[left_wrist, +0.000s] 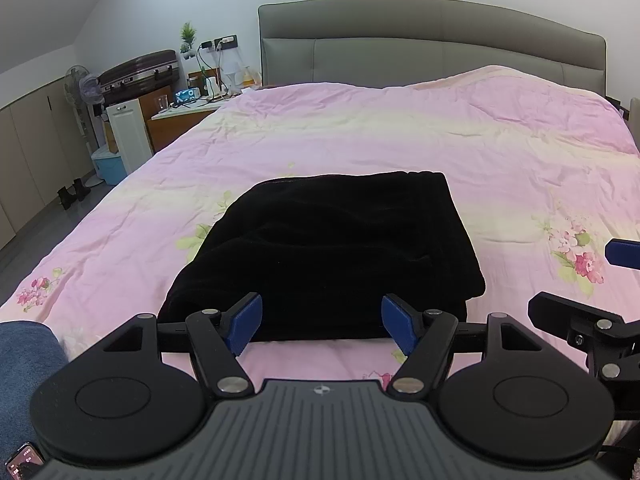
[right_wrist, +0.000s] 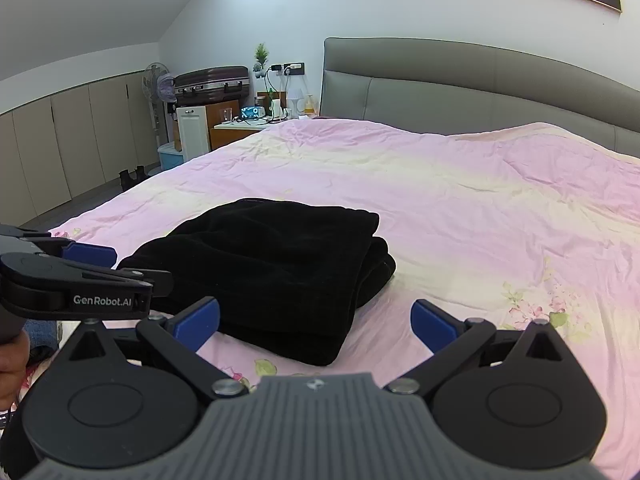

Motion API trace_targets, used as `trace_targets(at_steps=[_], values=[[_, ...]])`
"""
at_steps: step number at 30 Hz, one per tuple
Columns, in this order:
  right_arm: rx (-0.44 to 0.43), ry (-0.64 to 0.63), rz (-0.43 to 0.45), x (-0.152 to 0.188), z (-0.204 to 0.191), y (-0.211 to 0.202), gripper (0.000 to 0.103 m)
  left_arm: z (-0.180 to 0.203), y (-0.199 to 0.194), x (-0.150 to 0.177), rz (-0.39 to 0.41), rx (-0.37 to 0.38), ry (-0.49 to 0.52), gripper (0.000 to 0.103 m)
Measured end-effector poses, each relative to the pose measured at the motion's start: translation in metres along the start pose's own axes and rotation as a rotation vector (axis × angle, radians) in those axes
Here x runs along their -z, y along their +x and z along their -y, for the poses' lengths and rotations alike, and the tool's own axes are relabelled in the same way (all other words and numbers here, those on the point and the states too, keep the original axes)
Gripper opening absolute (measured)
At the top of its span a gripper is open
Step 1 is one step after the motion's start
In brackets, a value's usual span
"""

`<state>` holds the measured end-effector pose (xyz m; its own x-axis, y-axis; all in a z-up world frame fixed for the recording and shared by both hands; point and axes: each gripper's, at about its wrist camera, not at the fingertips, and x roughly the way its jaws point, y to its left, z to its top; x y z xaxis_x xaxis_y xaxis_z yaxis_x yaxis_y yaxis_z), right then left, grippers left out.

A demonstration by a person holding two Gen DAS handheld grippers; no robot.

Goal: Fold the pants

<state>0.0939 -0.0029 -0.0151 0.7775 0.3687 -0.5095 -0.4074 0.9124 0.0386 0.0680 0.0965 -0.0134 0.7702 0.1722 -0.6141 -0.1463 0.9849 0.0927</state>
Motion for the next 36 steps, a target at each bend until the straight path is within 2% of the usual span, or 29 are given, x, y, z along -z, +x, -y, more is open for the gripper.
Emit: trace_targets(at_steps=[36], values=[[-0.005, -0.005, 0.009, -0.0011, -0.0005, -0.0061, 0.098, 0.001, -0.0024, -0.0041, 0.001, 0.01, 0.003, 0.08]])
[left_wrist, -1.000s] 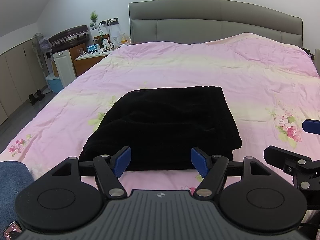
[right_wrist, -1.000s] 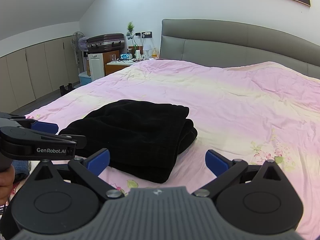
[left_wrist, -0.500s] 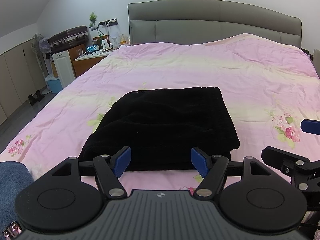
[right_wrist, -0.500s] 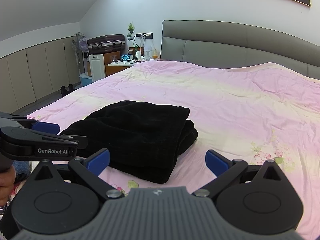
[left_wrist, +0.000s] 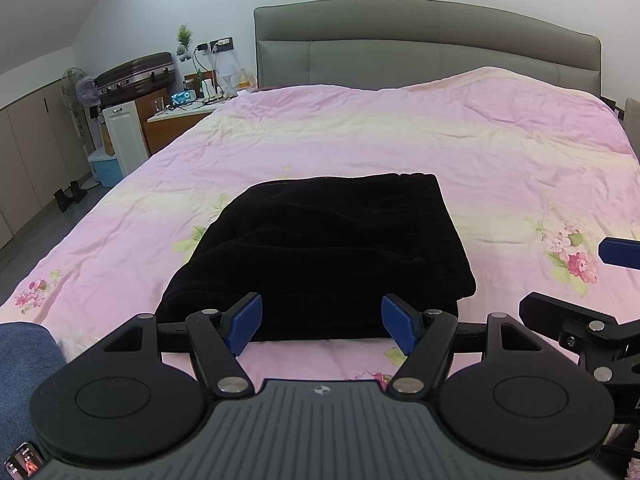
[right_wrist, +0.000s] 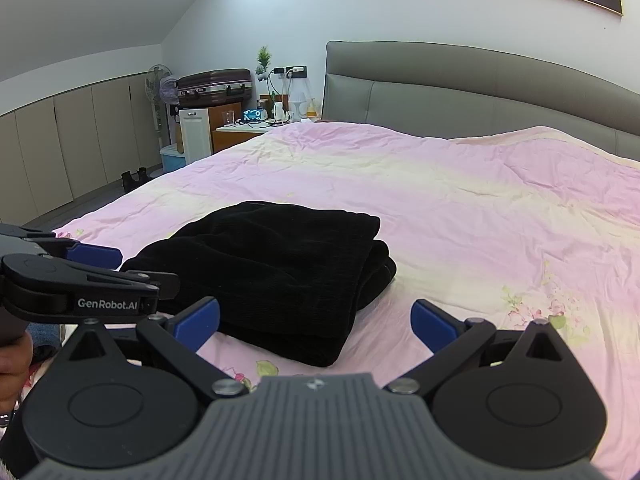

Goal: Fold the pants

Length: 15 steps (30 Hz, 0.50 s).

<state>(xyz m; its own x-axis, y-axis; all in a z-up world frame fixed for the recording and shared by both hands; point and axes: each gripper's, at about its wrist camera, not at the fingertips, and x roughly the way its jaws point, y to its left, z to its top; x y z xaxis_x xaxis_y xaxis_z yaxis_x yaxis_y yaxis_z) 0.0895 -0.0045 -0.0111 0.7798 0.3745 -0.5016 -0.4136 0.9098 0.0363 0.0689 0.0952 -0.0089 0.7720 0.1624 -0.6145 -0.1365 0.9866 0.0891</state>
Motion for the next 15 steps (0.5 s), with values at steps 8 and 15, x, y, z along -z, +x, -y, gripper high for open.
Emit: trace_targets(at_steps=[8, 15], values=[[-0.001, 0.001, -0.002, -0.0003, -0.0011, -0.0007, 0.098, 0.0032, 0.0009, -0.0015, -0.006, 0.011, 0.014, 0.081], [-0.001, 0.003, -0.003, -0.0003, -0.0012, -0.0009, 0.098, 0.0047, 0.0008, -0.0016, -0.008, 0.002, 0.013, 0.081]])
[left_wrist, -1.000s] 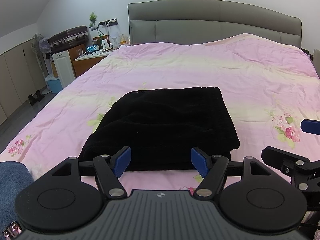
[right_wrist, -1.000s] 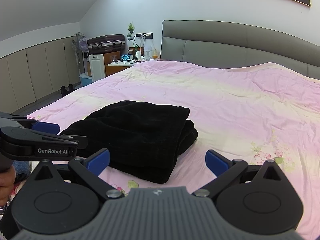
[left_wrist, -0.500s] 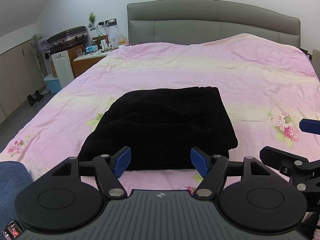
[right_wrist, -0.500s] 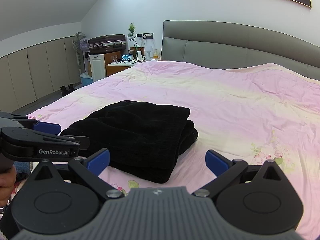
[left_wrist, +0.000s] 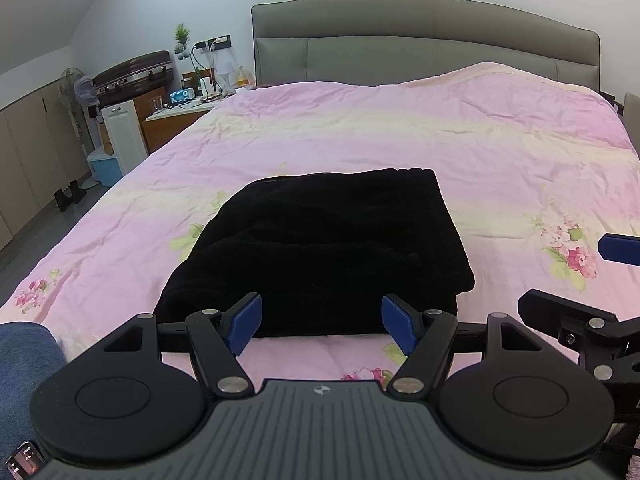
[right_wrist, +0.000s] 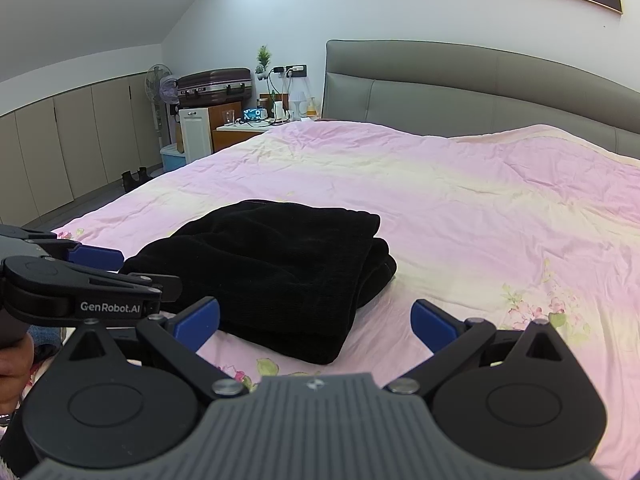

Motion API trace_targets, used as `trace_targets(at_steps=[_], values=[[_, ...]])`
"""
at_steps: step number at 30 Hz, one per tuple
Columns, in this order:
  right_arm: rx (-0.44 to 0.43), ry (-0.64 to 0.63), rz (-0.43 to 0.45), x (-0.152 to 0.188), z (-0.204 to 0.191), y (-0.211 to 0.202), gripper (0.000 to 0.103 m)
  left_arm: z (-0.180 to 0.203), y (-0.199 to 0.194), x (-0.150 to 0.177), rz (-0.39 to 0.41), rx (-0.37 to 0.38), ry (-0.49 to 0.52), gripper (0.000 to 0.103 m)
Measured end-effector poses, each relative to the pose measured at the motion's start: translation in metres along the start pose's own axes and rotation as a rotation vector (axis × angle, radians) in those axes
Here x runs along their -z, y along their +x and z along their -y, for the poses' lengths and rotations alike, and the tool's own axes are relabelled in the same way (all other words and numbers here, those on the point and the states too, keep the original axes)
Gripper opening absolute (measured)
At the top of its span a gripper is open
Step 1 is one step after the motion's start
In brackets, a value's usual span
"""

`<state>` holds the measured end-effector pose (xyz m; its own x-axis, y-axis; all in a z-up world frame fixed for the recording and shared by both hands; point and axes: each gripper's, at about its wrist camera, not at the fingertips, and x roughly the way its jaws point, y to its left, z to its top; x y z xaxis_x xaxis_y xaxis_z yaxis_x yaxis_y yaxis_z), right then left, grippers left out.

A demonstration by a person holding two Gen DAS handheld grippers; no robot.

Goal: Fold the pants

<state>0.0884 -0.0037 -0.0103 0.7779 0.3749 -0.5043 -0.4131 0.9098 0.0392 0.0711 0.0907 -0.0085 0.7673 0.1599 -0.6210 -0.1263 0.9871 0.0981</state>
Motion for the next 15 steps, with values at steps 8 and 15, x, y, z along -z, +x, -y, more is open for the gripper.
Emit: trace_targets(at_steps=[8, 15], values=[[-0.001, 0.005, 0.001, -0.0009, 0.0004, -0.0003, 0.098, 0.0009, -0.0006, 0.0005, -0.007, 0.018, -0.005, 0.08], [-0.002, 0.006, 0.001, -0.0013, 0.0021, 0.0001, 0.098, 0.0024, -0.0007, 0.0017, -0.006, 0.015, 0.0, 0.08]])
